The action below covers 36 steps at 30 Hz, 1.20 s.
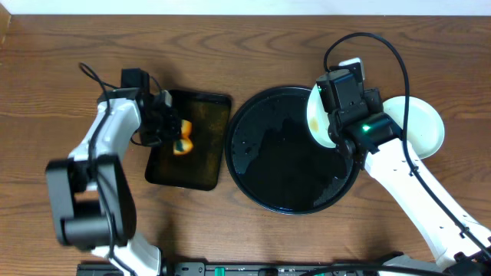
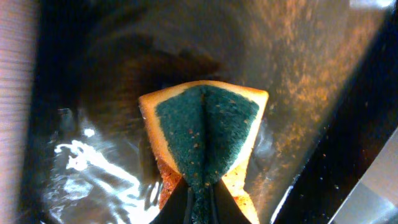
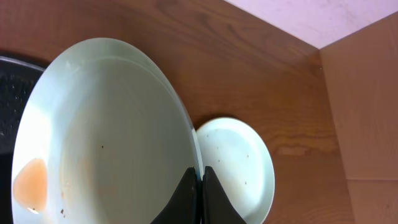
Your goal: Clean dirty plates on tray and stack at the side
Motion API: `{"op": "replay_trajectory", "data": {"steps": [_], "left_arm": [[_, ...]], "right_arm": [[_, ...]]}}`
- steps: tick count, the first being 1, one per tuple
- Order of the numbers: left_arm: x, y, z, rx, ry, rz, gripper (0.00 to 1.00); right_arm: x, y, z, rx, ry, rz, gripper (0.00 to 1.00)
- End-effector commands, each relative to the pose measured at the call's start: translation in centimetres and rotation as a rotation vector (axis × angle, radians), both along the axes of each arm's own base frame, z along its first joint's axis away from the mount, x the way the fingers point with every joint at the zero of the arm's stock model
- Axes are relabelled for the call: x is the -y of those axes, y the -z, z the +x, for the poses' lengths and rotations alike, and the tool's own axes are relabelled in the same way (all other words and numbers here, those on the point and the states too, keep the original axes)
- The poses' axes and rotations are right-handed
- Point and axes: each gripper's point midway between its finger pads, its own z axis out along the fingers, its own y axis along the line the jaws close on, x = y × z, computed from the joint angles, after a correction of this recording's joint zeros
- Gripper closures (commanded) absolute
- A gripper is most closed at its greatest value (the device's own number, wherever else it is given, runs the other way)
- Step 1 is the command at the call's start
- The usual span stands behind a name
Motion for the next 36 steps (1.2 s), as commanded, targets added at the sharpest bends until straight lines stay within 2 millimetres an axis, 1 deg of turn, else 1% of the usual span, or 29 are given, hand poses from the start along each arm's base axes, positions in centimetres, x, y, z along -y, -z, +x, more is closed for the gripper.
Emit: {"op": "replay_trajectory", "data": {"steps": [1, 4, 5, 10, 13, 17, 21, 24, 28, 31, 33, 34, 35, 36], "left_arm": [[-3.6, -1.9, 0.1, 0.039, -0.140, 0.193, 0.92], [-1.4, -2.3, 0.3, 0.069, -0.023, 0.079, 0.92], [-1.0, -2.4, 0.1, 0.068, -0.010, 0.060, 0.92], [-0.4, -2.3, -0.2, 0.056, 0.006, 0.052, 0.92], [0.5, -2.3, -0.2, 0.066, 0.069, 0.056, 0.92], [2.0, -2.2, -0.2, 0.086, 0.159, 0.077, 0.92], [2.3, -1.7, 0.1, 0.092, 0.200, 0.162, 0.92], [2.8, -1.3, 0.2, 0.089, 0.227, 0.193, 0.92], [3.9, -0.2, 0.1, 0.071, 0.259, 0.192, 0.92], [4.2, 0.8, -0.1, 0.043, 0.270, 0.191, 0.92], [4.2, 1.5, -0.3, 0.022, 0.274, 0.191, 0.91], [4.2, 1.9, -0.4, 0.012, 0.274, 0.190, 0.88], [4.2, 2.1, -0.5, 0.005, 0.275, 0.190, 0.88], [4.2, 2.6, -0.7, -0.012, 0.277, 0.189, 0.88]], "right_arm": [[0.4, -1.2, 0.1, 0.054, 0.039, 0.016, 0.99], [0.7, -1.2, 0.1, 0.070, 0.077, 0.049, 0.99], [1.1, -1.1, 0.1, 0.077, 0.100, 0.064, 0.99], [3.4, -0.7, 0.3, 0.098, 0.207, 0.152, 0.99], [4.9, -0.4, 0.5, 0.086, 0.233, 0.210, 0.99], [8.0, -0.9, 0.3, 0.110, 0.310, 0.330, 0.99], [11.6, -1.0, -0.3, 0.121, 0.386, 0.388, 0.99], [14.6, -0.3, -1.5, 0.101, 0.478, 0.394, 0.99], [17.8, 0.7, -3.3, 0.076, 0.600, 0.402, 0.99], [18.9, 1.3, -4.0, 0.054, 0.640, 0.399, 0.99], [19.3, 1.8, -4.4, 0.037, 0.657, 0.396, 0.99], [19.5, 1.9, -4.5, 0.031, 0.664, 0.395, 0.99], [19.6, 2.1, -4.6, 0.025, 0.670, 0.394, 0.99], [19.7, 2.2, -4.7, 0.017, 0.674, 0.393, 0.99]]}}
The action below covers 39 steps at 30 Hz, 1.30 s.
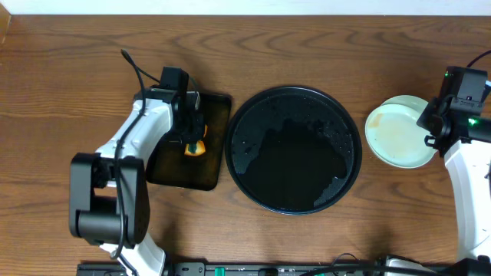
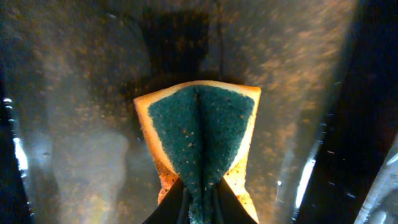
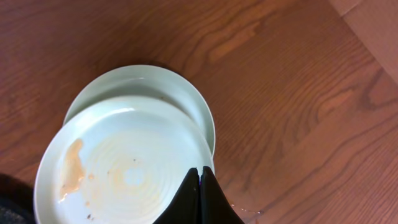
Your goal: Clean dirty plates on tray and stack at the side
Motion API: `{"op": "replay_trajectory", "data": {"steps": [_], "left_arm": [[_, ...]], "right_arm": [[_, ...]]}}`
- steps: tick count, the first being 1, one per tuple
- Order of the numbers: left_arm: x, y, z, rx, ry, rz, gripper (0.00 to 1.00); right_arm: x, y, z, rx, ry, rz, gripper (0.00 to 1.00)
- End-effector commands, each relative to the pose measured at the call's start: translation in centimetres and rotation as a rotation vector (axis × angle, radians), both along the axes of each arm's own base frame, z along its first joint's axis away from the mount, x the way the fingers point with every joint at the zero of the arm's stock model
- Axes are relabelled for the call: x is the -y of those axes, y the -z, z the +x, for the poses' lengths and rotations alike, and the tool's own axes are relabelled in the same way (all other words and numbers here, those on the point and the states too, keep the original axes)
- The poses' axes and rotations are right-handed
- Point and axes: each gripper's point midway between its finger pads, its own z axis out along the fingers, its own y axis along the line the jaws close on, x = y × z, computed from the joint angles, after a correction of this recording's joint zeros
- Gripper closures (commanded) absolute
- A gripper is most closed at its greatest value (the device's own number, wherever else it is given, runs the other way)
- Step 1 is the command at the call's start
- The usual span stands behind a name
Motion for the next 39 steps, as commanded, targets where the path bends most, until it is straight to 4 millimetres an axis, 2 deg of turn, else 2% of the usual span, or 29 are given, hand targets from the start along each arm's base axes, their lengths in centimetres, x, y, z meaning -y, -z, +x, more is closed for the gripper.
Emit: {"op": "replay_trajectory", "data": {"steps": [1, 7, 8, 10, 14, 21, 22, 24, 30, 33, 37, 39], "left_arm": [[-0.3, 1.1, -0.5, -0.036, 0.005, 0.019, 0.87], [-0.3, 1.0, -0.6, -0.040, 0.005, 0.020, 0.83], [-0.3, 1.0, -0.7, -0.042, 0.005, 0.020, 0.77], [-0.3, 1.0, -0.7, -0.043, 0.005, 0.020, 0.72], [-0.3, 0.6, -0.6, -0.028, 0.005, 0.018, 0.65], [-0.2, -1.5, 0.4, 0.052, 0.005, 0.010, 0.59], [-0.2, -1.5, 0.4, 0.053, 0.004, 0.009, 0.57], [-0.2, -1.5, 0.3, 0.047, 0.003, 0.010, 0.46], [-0.3, -1.3, -0.6, 0.010, -0.007, 0.013, 0.45], [-0.3, -1.9, -0.5, 0.025, -0.012, 0.010, 0.43], [-0.2, -4.6, 0.2, 0.112, -0.015, -0.001, 0.39], [-0.2, -6.0, 0.2, 0.152, -0.016, -0.006, 0.33]], "right_arm": [[0.4, 0.4, -0.2, -0.007, 0.027, 0.018, 0.99], [-2.1, 1.2, 0.9, 0.021, -0.064, 0.154, 0.92], [-2.5, 1.2, 1.1, 0.025, -0.079, 0.176, 0.92], [-3.5, 1.4, 1.4, 0.033, -0.115, 0.223, 0.89], [-5.3, 1.6, 1.7, 0.044, -0.173, 0.312, 0.76], [-5.9, 2.0, 1.4, 0.023, -0.192, 0.333, 0.74], [-5.9, 2.0, 1.3, 0.020, -0.191, 0.334, 0.74], [-5.9, 2.1, 1.2, 0.013, -0.190, 0.336, 0.74], [-6.0, 2.2, 0.9, 0.002, -0.188, 0.340, 0.74], [-6.2, 2.2, 1.0, 0.001, -0.207, 0.348, 0.73], [-9.6, 2.0, 1.6, 0.002, -0.434, 0.424, 0.68], [-11.9, 1.6, 1.9, 0.006, -0.581, 0.450, 0.64]]}}
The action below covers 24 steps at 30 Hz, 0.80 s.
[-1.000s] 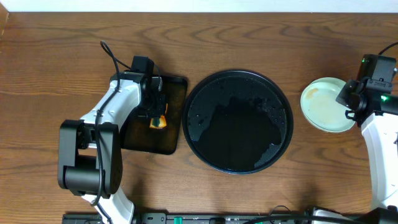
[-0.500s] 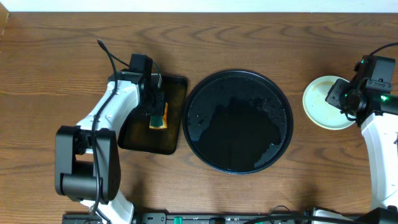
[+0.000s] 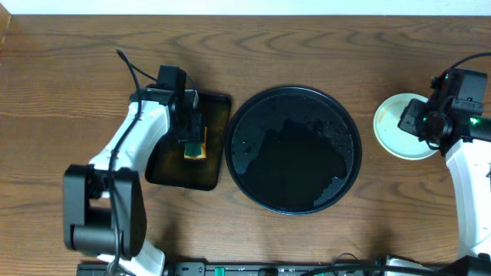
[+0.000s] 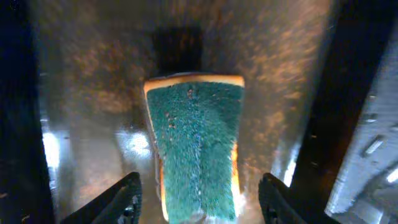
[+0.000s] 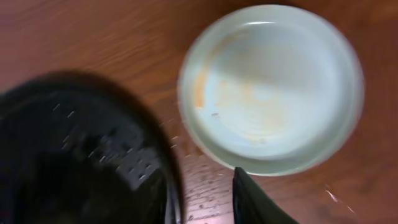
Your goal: Clean dirty plates on tray and stack at the side
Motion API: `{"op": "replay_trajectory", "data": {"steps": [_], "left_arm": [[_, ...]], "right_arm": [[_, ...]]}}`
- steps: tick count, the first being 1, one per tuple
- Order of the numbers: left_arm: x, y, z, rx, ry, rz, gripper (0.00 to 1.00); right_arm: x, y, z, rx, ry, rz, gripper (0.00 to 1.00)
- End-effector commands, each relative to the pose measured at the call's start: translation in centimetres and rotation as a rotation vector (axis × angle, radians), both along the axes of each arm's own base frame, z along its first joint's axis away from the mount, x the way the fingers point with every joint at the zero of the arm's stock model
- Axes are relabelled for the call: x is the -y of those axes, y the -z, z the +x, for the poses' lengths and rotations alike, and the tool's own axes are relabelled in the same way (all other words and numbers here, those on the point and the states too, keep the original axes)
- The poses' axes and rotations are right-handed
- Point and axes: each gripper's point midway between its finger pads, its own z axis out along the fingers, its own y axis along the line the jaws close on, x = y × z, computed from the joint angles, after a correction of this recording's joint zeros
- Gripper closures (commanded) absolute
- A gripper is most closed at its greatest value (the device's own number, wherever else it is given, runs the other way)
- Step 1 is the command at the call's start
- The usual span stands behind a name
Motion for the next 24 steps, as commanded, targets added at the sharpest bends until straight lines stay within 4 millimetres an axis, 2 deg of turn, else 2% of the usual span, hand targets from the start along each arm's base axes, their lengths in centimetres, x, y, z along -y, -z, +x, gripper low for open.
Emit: {"op": "replay_trajectory", "data": {"steps": [1, 2, 5, 6, 7, 8, 12, 16, 20, 24], "left_arm": [[-0.1, -3.7, 0.2, 0.106, -0.011, -0.006, 0.28], [-0.2, -4.2, 0.1, 0.115, -0.011, -0.007, 0.23], [-1.2, -4.9, -0.7, 0.110, -0.058, 0.039, 0.21], [-2.8, -4.8, -1.5, 0.078, -0.158, 0.114, 0.21], [-3.3, -4.7, -2.2, 0.054, -0.190, 0.137, 0.21], [-3.4, -4.6, -2.8, 0.027, -0.200, 0.142, 0.21], [-3.7, -4.3, -5.3, -0.070, -0.217, 0.158, 0.20], [-3.7, -5.2, -6.9, -0.092, -0.211, 0.153, 0.20], [-3.8, -7.0, -7.9, 0.001, -0.217, 0.131, 0.20], [-3.9, -8.7, -9.3, 0.159, -0.210, 0.091, 0.20]], "right_arm": [[-4.8, -0.5, 0.6, 0.047, -0.297, 0.073, 0.62], [-5.6, -0.5, 0.6, 0.050, -0.341, 0.068, 0.59], [-7.7, -0.4, 0.6, 0.053, -0.455, 0.034, 0.44], [-8.9, -0.2, 0.5, 0.045, -0.503, 0.019, 0.27], [-9.3, 0.1, 0.4, 0.033, -0.515, 0.012, 0.16], [-9.7, 0.3, 0.3, 0.022, -0.526, 0.010, 0.01], [-10.8, 1.6, -1.0, -0.055, -0.556, 0.031, 0.01], [-10.3, 1.8, -2.0, -0.102, -0.496, 0.040, 0.01], [-9.4, 1.6, -3.4, -0.123, -0.454, 0.007, 0.01], [-9.2, 1.7, -4.7, -0.058, -0.435, -0.007, 0.01]]}}
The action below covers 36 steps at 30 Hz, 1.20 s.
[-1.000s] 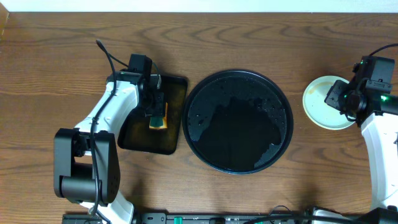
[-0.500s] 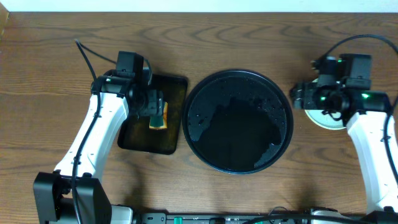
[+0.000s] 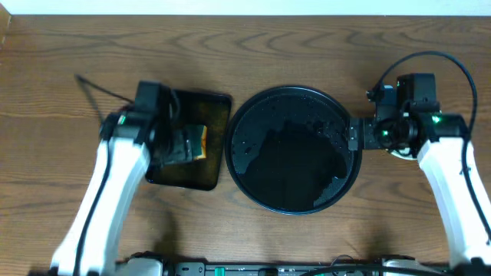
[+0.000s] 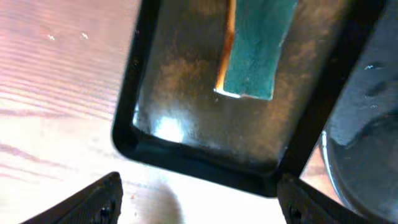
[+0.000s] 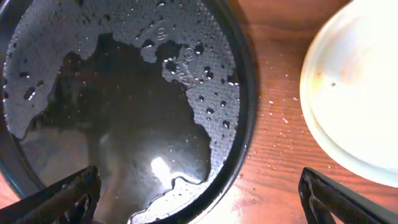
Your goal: Clean dirty plates on tray and stack at the side
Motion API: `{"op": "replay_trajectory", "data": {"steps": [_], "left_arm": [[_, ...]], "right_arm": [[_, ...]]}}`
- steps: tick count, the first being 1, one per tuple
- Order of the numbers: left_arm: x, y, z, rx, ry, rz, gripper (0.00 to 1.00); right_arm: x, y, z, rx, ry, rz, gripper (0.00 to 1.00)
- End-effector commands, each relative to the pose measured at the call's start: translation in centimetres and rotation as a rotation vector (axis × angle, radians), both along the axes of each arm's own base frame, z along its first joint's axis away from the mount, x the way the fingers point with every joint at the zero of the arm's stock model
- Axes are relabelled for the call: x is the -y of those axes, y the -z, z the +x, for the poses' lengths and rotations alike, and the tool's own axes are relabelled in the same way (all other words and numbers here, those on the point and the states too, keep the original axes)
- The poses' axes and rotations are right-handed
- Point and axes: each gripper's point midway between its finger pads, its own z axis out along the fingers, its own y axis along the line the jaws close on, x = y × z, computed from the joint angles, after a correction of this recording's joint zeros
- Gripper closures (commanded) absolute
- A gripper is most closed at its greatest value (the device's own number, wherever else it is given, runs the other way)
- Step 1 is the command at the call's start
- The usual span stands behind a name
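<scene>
Two pale green plates (image 5: pixel 357 93) lie stacked on the wood right of the round black tray (image 5: pixel 245 93); the top one carries a faint orange smear. In the overhead view my right arm covers most of them. The round tray (image 3: pixel 295 100) is wet and bears no plates. My right gripper (image 5: pixel 199 205) hangs open over the tray's right rim, with nothing between its fingers. The green-and-yellow sponge (image 4: pixel 255 50) lies in the rectangular black tray (image 4: pixel 186 155). My left gripper (image 4: pixel 202 205) is open above that tray's near edge, clear of the sponge (image 3: pixel 198 142).
Brown wooden table (image 3: pixel 253 46) all round. The rectangular tray (image 3: pixel 211 103) sits close to the left of the round tray. Water droplets dot the wood (image 5: pixel 280 118) between round tray and plates. A cable loops above my right arm (image 3: pixel 430 57).
My left gripper stood low with its open fingers either side of the sponge; it now sits higher, over the tray's near edge. My right gripper has shifted left from over the plates to the round tray's rim.
First my left gripper was shut on the sponge in the rectangular tray and my right held a stained plate by its rim over the round tray. Then the plate rested on the other plate at the right. Later both grippers were open; now both stand clear.
</scene>
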Motion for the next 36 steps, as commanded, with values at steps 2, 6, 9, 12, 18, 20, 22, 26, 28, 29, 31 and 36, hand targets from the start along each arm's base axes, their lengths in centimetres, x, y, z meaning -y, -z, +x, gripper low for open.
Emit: {"op": "replay_trajectory", "data": {"steps": [2, 6, 9, 12, 18, 20, 22, 26, 28, 29, 31, 36], "left_arm": [[0.1, -1.9, -2.2, 0.184, 0.041, -0.031, 0.19], [0.8, -3.4, -4.2, 0.382, 0.078, -0.092, 0.20], [0.6, -4.4, -5.6, 0.486, 0.079, -0.100, 0.20], [0.5, -6.2, -6.5, 0.589, 0.081, -0.109, 0.19], [0.4, -7.6, -7.3, 0.671, 0.083, -0.116, 0.19], [0.4, -7.6, -7.3, 0.666, 0.083, -0.115, 0.19], [0.4, -7.5, -7.3, 0.663, 0.083, -0.115, 0.19], [0.4, -7.3, -7.4, 0.652, 0.083, -0.114, 0.19], [0.4, -7.2, -7.5, 0.648, 0.083, -0.114, 0.19], [0.4, -7.2, -7.5, 0.645, 0.083, -0.114, 0.19], [0.4, -7.2, -7.5, 0.645, 0.083, -0.114, 0.19], [0.4, -7.2, -7.5, 0.645, 0.083, -0.114, 0.19]], "right_arm": [[0.2, -0.5, -2.2, 0.105, 0.036, -0.006, 0.01], [0.8, -1.5, -4.1, 0.261, 0.052, -0.026, 0.01], [1.4, -2.1, -5.5, 0.327, 0.070, -0.051, 0.01], [1.4, -2.5, -7.1, 0.349, 0.072, -0.051, 0.01], [1.5, -2.2, -9.3, 0.311, 0.071, -0.053, 0.01], [1.5, -1.8, -9.7, 0.288, 0.070, -0.054, 0.01], [1.5, -1.6, -10.0, 0.272, 0.069, -0.055, 0.01], [1.5, -1.5, -10.1, 0.267, 0.069, -0.055, 0.01], [1.5, -1.5, -10.1, 0.267, 0.069, -0.055, 0.01], [1.5, -1.5, -10.1, 0.267, 0.069, -0.055, 0.01], [2.3, -1.4, -10.0, 0.269, 0.092, -0.094, 0.01], [5.2, -1.5, -10.0, 0.275, 0.177, -0.240, 0.01]]}}
